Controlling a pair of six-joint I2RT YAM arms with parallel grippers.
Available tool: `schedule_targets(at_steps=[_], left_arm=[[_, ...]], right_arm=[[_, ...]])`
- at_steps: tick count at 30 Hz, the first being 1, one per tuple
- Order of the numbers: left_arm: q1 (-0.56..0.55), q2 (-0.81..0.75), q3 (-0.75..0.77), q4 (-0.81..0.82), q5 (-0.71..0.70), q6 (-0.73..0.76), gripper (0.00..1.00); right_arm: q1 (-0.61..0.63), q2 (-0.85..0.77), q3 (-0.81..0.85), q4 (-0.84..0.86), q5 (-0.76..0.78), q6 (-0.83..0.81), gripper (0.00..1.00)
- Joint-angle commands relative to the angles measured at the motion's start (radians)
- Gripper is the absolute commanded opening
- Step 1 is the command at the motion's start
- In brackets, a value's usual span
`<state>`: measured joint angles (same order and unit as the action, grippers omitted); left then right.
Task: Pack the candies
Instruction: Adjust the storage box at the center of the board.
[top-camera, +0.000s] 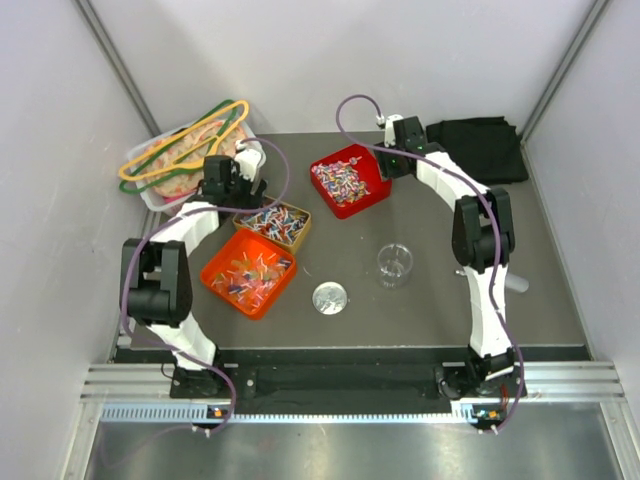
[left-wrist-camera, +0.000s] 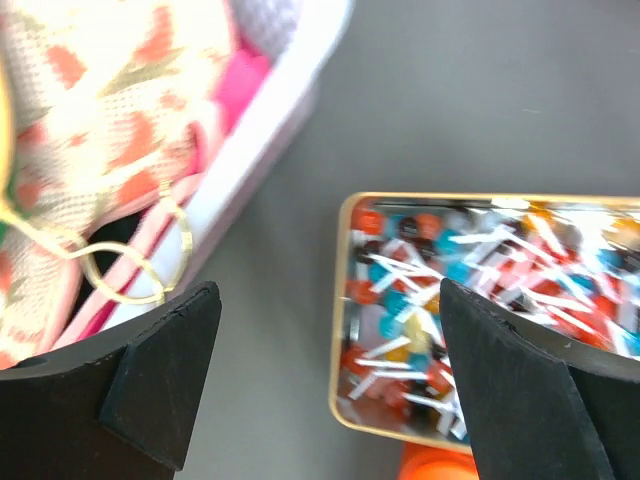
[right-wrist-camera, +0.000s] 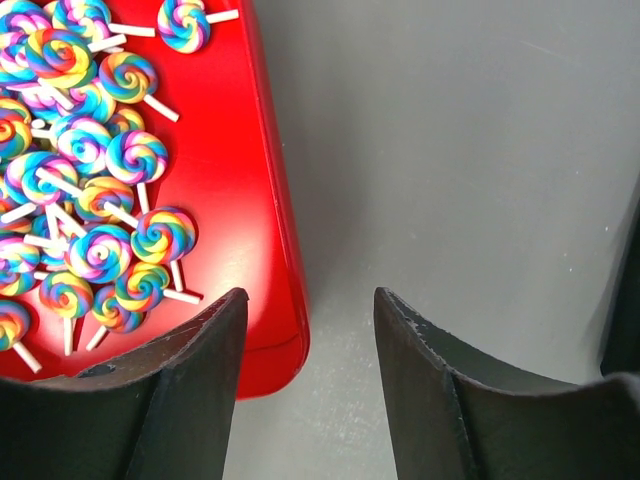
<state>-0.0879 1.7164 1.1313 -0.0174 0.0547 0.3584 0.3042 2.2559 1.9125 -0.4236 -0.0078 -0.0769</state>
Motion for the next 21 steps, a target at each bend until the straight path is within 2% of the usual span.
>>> schedule_targets(at_steps=[1, 12, 21], left_arm=[[-0.001, -0.077, 0.025, -0.108, 0.183, 0.049, 0.95], [0.08, -0.182, -0.005, -0.352, 0.274, 0.336, 0.93], [0.08, -0.193, -0.128, -0.3, 0.194, 0.43, 0.92]], right_arm=[[-0.002, -0.088, 0.051, -0.006, -0.018, 0.008, 0.54], [0.0, -0.142, 0.019, -0.02, -0.035, 0.005, 0.57], [-0.002, -0.203, -0.039, -0.026, -0.046, 0.009, 0.59]])
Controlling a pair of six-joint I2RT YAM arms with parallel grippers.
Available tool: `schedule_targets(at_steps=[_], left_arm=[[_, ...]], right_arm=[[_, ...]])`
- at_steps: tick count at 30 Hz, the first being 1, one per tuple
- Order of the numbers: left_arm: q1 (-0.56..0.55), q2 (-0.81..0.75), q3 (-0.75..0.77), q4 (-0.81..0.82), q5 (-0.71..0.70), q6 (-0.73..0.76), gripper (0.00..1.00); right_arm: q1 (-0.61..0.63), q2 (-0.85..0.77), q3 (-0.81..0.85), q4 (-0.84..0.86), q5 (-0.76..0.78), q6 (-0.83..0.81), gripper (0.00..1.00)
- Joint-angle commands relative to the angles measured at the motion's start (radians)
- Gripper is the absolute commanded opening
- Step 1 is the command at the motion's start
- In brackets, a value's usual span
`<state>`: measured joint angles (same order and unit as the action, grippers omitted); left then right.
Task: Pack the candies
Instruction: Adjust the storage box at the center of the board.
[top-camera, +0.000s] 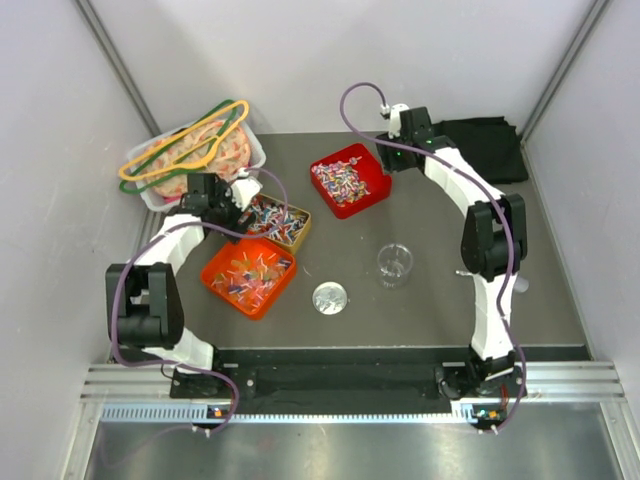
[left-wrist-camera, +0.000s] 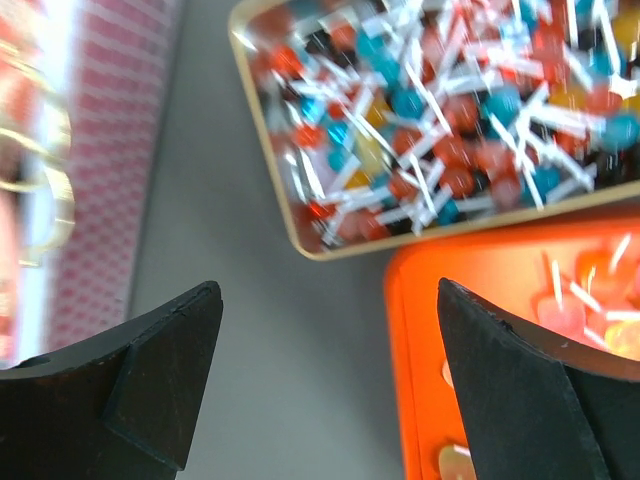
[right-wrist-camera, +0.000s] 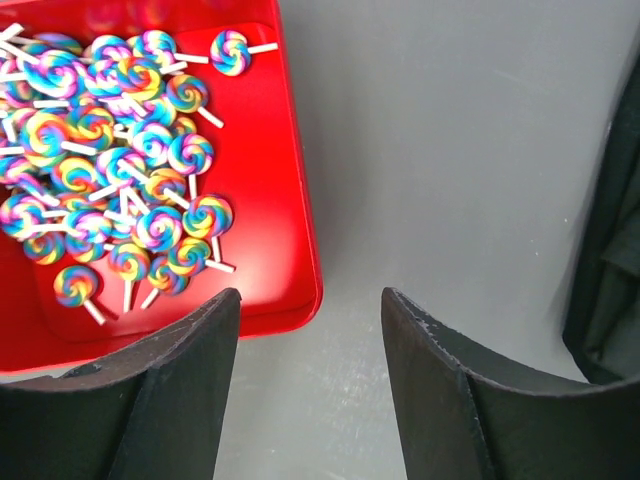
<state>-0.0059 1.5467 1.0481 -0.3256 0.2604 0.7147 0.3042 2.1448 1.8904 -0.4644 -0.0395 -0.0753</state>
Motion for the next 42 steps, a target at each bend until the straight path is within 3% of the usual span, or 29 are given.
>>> schedule_targets(at_steps=[1, 12, 23, 29, 35, 39, 42], left_arm=[[0.0, -0.025, -0.051, 0.011, -0.015, 0.075, 0.92], [-0.002, -0.019, -0.151, 0.235, -0.251, 0.017, 0.89], [0.0, 0.036, -0.135, 0.352, -0.47, -0.02, 0.87], [-0.002, 0.026, -0.116, 0.271, -0.408, -0.05, 0.87], [-0.002, -0.051, -0.019, 0.088, -0.14, -0.109, 0.88], [-0.009, -0.097, 0.099, -0.041, 0.049, -0.144, 0.88], [-0.101, -0.086, 0.179, -0.095, 0.059, -0.158, 0.88]], right_arm=[[-0.002, -0.105, -0.019, 0.01, -0.014, 0.006, 0.59], [-0.002, -0.198, -0.097, 0.004, -0.02, -0.003, 0.61], [-0.017, -0.284, -0.188, 0.0, -0.007, -0.023, 0.62], [-0.042, -0.332, -0.221, -0.026, 0.013, -0.043, 0.63], [-0.114, -0.422, -0.228, -0.17, -0.054, -0.083, 0.66], [-0.145, -0.485, -0.235, -0.359, -0.108, -0.266, 0.68], [-0.163, -0.562, -0.338, -0.448, -0.074, -0.361, 0.69]])
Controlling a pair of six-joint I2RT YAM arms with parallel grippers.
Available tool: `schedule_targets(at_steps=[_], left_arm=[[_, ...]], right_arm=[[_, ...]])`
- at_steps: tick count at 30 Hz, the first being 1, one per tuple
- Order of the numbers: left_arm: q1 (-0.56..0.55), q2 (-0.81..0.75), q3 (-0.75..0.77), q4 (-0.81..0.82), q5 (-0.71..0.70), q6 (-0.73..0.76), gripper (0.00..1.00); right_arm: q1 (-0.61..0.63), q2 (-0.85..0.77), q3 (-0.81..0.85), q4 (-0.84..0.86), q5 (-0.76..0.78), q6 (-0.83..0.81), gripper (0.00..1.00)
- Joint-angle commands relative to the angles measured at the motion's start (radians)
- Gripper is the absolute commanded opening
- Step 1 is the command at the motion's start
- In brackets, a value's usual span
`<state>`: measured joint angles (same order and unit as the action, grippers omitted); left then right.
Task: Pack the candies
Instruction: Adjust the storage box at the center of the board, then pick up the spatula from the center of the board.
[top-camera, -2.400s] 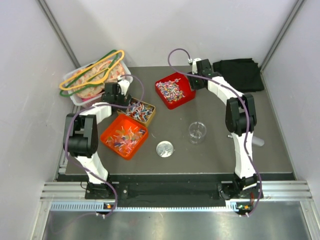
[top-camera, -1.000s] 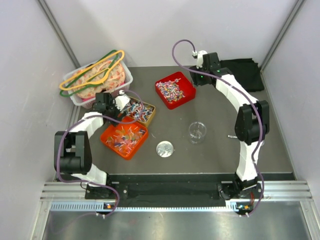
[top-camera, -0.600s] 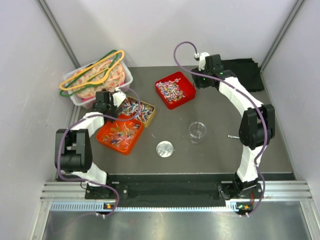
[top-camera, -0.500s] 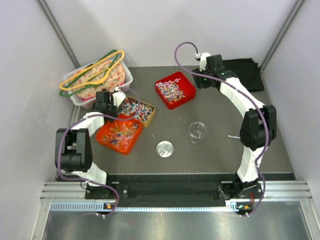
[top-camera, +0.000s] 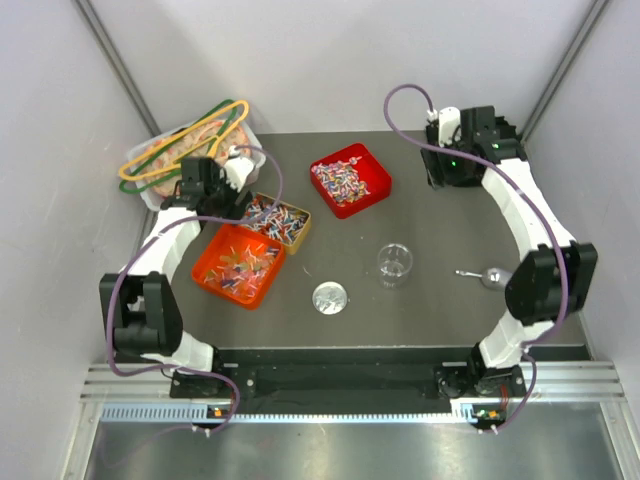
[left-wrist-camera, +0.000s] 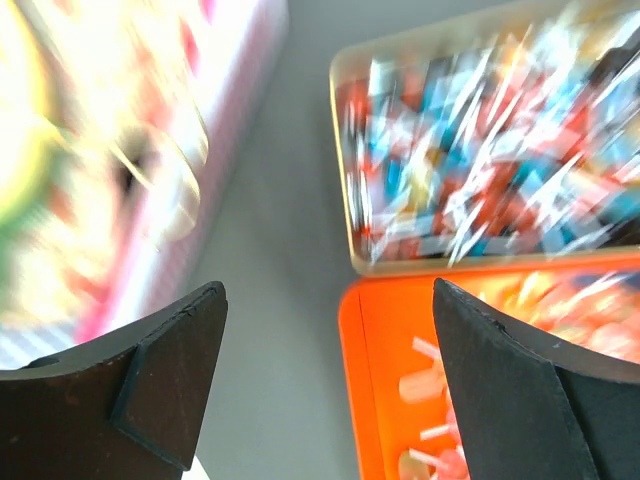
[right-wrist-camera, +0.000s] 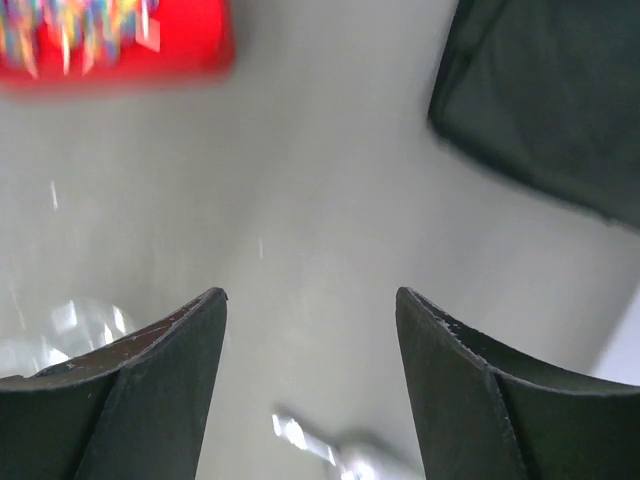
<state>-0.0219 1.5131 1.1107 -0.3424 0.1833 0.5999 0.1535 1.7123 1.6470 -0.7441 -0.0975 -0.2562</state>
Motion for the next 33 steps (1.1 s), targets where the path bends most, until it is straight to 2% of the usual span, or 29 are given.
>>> schedule_targets(at_steps=[1, 4, 7, 10, 15, 19, 33], left_arm=[[-0.113, -0.044, 0.153, -0.099, 0.128, -0.054, 0.88], [-0.231, 0.01, 0.208, -0.093, 0.108, -0.093, 0.88], [-0.294, 0.065, 0.247, -0.081, 0.079, -0.123, 0.88], [-0.323, 0.104, 0.271, -0.05, 0.099, -0.15, 0.89], [-0.332, 0.122, 0.278, -0.018, 0.117, -0.172, 0.89], [-0.332, 0.116, 0.267, -0.021, 0.111, -0.199, 0.89], [-0.331, 0.079, 0.225, -0.023, 0.021, -0.23, 0.89]], right_arm=[[-0.025, -0.161, -0.134, -0.167, -0.016, -0.201, 0.69], [-0.058, -0.261, -0.31, -0.179, 0.024, -0.278, 0.68], [-0.103, -0.325, -0.372, -0.26, 0.007, -0.31, 0.65], [-0.126, -0.417, -0.462, -0.305, 0.025, -0.38, 0.65], [-0.198, -0.536, -0.633, -0.218, 0.067, -0.575, 0.65], [-0.2, -0.49, -0.676, -0.195, 0.03, -0.614, 0.63], [-0.196, -0.195, -0.596, -0.084, -0.019, -0.695, 0.56]])
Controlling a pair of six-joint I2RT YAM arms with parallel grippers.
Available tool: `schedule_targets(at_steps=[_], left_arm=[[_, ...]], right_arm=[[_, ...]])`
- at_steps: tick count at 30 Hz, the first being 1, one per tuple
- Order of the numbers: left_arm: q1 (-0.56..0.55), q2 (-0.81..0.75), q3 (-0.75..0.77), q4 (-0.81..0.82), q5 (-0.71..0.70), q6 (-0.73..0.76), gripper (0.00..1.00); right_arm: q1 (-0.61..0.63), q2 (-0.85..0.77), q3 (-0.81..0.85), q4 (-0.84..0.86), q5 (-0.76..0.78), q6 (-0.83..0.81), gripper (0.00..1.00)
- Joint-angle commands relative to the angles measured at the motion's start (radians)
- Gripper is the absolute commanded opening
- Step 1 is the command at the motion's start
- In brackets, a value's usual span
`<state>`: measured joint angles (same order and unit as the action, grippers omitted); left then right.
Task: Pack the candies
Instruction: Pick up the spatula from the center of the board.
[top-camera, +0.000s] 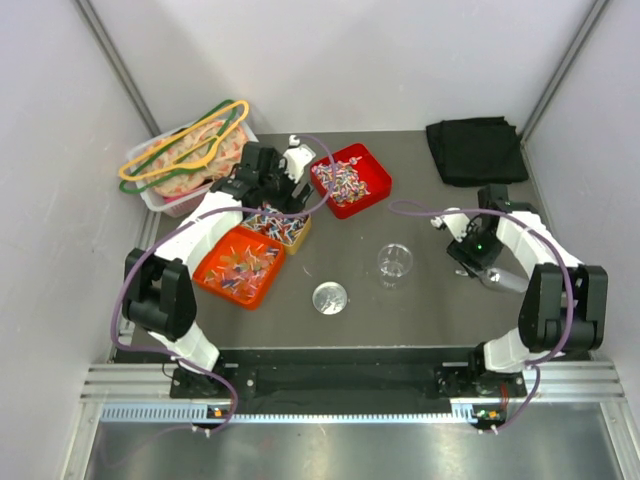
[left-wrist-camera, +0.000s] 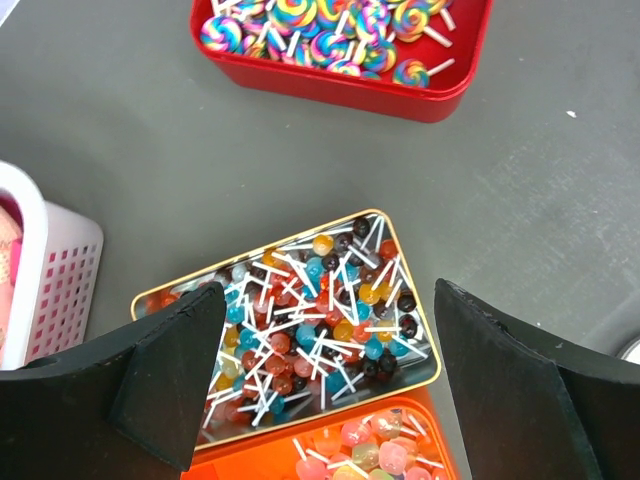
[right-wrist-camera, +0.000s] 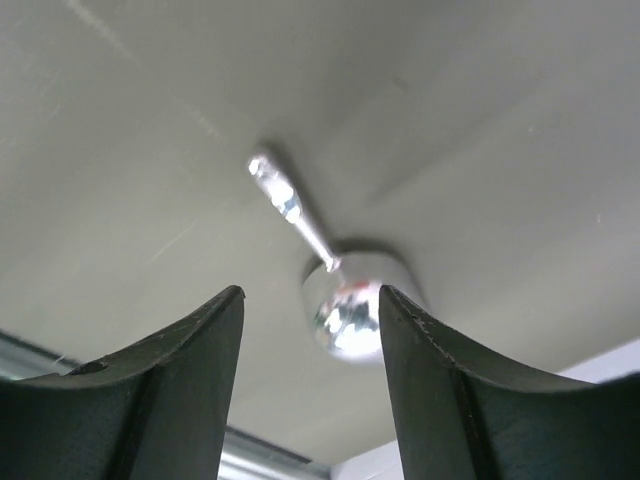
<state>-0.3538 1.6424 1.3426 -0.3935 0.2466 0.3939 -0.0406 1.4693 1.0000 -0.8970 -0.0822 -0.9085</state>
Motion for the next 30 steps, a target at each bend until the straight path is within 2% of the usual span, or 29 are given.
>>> schedule_targets(at_steps=[1, 9, 19, 22, 29, 30], left_arm=[[0.001, -0.052, -0.007, 0.028, -0.046, -0.026, 0.89], [0.019, -0.058, 0.015, 0.009, -0.066, -0.072, 0.9], [0.029, -0.055, 0.046, -0.028, -0.082, -0.075, 0.9], [0.029, -0.059, 0.049, -0.038, -0.092, -0.07, 0.9], [0.033, -0.078, 0.038, -0.047, -0.107, -0.061, 0.91], [0.033, -0.079, 0.038, -0.047, -0.109, -0.061, 0.91]], right_arm=[[-0.002, 0.058, 0.051, 0.078, -0.036, -0.046, 0.56], [0.01, 0.135, -0.001, 0.147, -0.048, -0.095, 0.54], [0.019, 0.149, -0.001, 0.052, -0.047, -0.227, 0.52], [0.033, 0.167, 0.0, 0.055, -0.021, -0.243, 0.49], [0.094, 0.24, 0.012, 0.066, 0.039, -0.236, 0.34], [0.097, 0.246, 0.011, 0.076, 0.042, -0.234, 0.29]])
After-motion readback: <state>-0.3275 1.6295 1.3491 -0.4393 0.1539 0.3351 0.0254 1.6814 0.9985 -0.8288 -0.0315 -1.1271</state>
